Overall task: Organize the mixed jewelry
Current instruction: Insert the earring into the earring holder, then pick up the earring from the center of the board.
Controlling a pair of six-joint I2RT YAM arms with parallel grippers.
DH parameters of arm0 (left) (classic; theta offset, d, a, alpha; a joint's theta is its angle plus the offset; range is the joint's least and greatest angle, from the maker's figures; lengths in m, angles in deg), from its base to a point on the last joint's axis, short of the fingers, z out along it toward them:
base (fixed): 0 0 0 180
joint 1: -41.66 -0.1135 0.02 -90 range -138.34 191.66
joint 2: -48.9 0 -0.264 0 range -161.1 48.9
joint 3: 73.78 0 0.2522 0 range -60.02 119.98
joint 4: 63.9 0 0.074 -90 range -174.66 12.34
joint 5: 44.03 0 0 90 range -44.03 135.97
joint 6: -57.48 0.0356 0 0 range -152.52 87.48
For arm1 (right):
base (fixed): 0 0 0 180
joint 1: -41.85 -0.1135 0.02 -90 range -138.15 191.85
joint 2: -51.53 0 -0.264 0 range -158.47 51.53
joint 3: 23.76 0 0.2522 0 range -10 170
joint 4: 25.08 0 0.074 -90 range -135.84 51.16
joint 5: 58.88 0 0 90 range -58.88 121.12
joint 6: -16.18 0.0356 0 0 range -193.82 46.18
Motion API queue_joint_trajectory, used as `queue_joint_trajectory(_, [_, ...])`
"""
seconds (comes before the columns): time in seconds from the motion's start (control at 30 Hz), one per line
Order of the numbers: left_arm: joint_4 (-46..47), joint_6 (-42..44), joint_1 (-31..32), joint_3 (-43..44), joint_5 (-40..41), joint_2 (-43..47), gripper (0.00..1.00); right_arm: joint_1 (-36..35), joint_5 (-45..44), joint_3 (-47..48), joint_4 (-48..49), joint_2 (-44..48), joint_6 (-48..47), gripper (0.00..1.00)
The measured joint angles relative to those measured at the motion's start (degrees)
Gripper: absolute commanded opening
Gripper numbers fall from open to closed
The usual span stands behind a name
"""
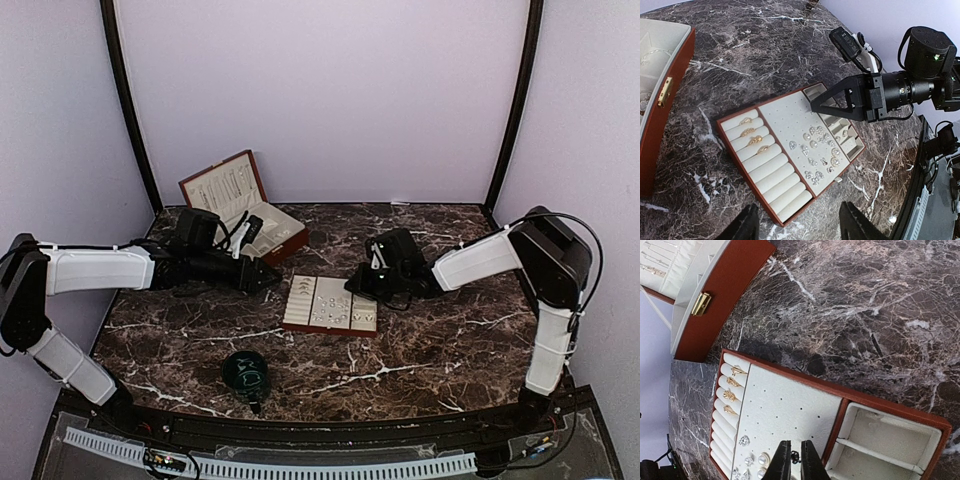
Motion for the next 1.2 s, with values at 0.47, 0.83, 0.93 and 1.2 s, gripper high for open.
queue_joint_trajectory(0.47, [0.00, -0.02, 0.00, 0.00, 0.02, 0.00, 0.57, 0.00, -1.18, -0.76, -1.11, 0.70, -0.22, 0.12])
queue_joint_trajectory(0.83, [0.00, 0.07, 0.00, 0.00, 0.68, 0.98, 0.57, 0.00, -1.33, -1.18, -1.84, 1.81, -0.79, 0.23])
queue_joint_trajectory(0.93, [-0.04, 0.59, -0.07, -0.02, 2.78, 2.71, 0.58, 0.02, -1.49, -1.36, -2.78, 3.67, -1.64, 0.31])
queue_joint_trajectory(1.2, [-2.27, 0.24, -2.51, -1.22, 9.46, 9.29, 0.60, 0.07, -2.60, -1.38, -5.33, 11.45, -4.11, 0.51])
